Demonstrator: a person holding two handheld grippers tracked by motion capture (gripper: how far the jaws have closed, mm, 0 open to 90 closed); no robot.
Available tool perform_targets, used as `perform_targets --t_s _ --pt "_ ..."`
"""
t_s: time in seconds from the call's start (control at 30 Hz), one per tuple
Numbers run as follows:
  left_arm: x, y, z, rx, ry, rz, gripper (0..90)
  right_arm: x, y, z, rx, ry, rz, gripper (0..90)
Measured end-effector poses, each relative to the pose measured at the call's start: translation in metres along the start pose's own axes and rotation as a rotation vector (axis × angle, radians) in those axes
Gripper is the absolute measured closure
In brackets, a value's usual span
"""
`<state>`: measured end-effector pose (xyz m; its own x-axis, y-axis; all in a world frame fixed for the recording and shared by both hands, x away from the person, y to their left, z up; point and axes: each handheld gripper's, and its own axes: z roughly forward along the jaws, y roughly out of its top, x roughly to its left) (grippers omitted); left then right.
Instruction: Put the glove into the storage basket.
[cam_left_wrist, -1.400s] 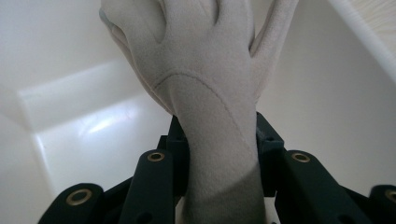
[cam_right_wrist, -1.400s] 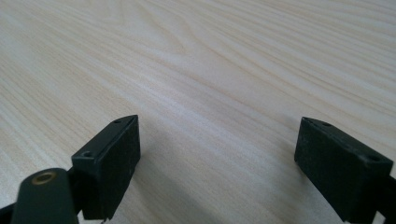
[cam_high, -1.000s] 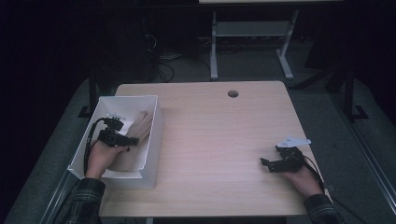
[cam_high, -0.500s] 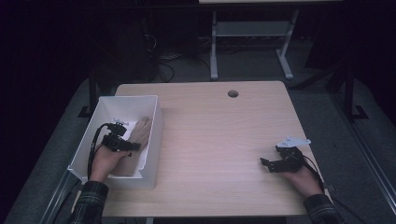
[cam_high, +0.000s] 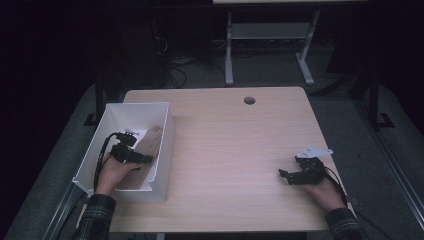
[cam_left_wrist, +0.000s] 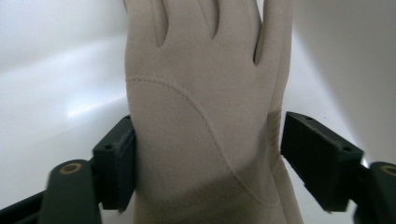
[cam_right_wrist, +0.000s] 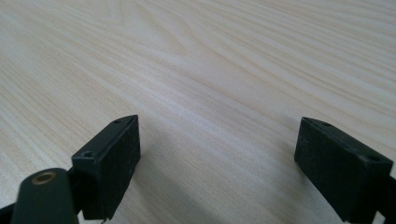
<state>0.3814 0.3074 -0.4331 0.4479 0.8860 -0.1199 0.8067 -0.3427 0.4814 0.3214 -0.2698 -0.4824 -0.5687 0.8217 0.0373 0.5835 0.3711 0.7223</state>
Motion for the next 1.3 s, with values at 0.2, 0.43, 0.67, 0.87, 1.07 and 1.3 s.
perform_targets --t_s 0.2,0.43,0.67,0.87,1.07,1.3 --pt "0.002 0.002 -0.009 -0.023 0.0 0.008 19.0 0.0 0.0 0.0 0.0 0.0 0.0 14.1" --pt "0.001 0.01 -0.03 -0.081 -0.006 0.007 18.0 0.0 0.0 0.0 0.0 0.0 0.0 14.1" --pt "-0.004 0.024 -0.057 -0.153 0.005 0.02 16.8 0.0 0.0 0.0 0.0 0.001 0.0 14.1" --pt "-0.012 0.038 -0.076 -0.196 -0.003 0.022 16.9 0.0 0.0 0.0 0.0 0.002 -0.002 13.8" --pt "-0.027 0.052 -0.092 -0.258 -0.055 0.053 16.9 0.0 0.0 0.0 0.0 0.003 -0.002 13.8" --pt "-0.05 0.065 -0.104 -0.307 -0.119 0.1 16.9 0.0 0.0 0.0 -0.001 0.003 -0.001 13.7"
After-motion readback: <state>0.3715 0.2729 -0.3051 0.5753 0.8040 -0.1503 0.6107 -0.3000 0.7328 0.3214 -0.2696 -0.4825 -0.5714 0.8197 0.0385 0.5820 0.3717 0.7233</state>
